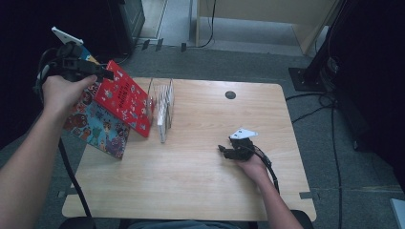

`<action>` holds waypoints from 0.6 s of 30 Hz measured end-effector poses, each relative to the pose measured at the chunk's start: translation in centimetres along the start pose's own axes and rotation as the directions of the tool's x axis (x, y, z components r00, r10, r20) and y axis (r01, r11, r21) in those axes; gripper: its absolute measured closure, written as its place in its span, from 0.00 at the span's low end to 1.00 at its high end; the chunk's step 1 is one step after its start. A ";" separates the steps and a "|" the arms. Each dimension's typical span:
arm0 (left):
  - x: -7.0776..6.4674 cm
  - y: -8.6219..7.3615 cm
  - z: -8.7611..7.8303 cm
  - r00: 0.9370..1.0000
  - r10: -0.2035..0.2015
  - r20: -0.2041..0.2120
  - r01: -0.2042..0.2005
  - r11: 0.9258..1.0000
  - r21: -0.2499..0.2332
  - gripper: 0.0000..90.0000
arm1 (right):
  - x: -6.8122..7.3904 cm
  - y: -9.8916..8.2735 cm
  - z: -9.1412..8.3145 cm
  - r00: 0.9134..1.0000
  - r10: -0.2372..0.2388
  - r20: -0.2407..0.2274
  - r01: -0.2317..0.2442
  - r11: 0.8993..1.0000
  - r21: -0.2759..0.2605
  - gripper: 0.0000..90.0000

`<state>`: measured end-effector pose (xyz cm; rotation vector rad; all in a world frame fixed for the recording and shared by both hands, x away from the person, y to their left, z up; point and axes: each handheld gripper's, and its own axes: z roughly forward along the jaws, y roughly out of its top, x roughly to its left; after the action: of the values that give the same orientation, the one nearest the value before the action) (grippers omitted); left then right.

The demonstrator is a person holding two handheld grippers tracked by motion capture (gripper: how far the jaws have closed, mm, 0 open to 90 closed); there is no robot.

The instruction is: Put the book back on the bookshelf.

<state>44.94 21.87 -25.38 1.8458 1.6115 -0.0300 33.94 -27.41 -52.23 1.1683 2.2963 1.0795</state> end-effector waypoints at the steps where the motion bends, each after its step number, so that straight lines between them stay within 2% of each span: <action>1: -0.1 -0.3 0.2 1.000 0.004 0.012 -0.004 1.000 0.005 0.53 | 0.0 0.0 0.0 1.000 0.000 -0.001 0.000 1.000 0.000 0.40; 7: -0.8 -2.5 1.3 0.999 0.026 0.042 -0.026 1.000 0.012 0.52 | 0.0 -0.1 -0.1 1.000 -0.006 -0.005 0.006 1.000 0.001 0.40; 10: -1.3 -3.6 1.9 0.998 0.048 0.039 -0.049 0.999 0.016 0.52 | 0.0 -0.1 -0.1 1.000 -0.006 -0.005 0.006 1.000 0.001 0.40; 18: -2.4 -6.9 3.9 0.993 0.083 0.078 -0.087 0.995 0.044 0.51 | 0.0 -0.1 -0.1 1.000 -0.005 -0.005 0.005 1.000 0.000 0.40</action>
<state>39.84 17.93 -30.52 1.9242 1.4907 -0.1004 33.88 -27.47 -52.24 1.1605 2.3018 1.0817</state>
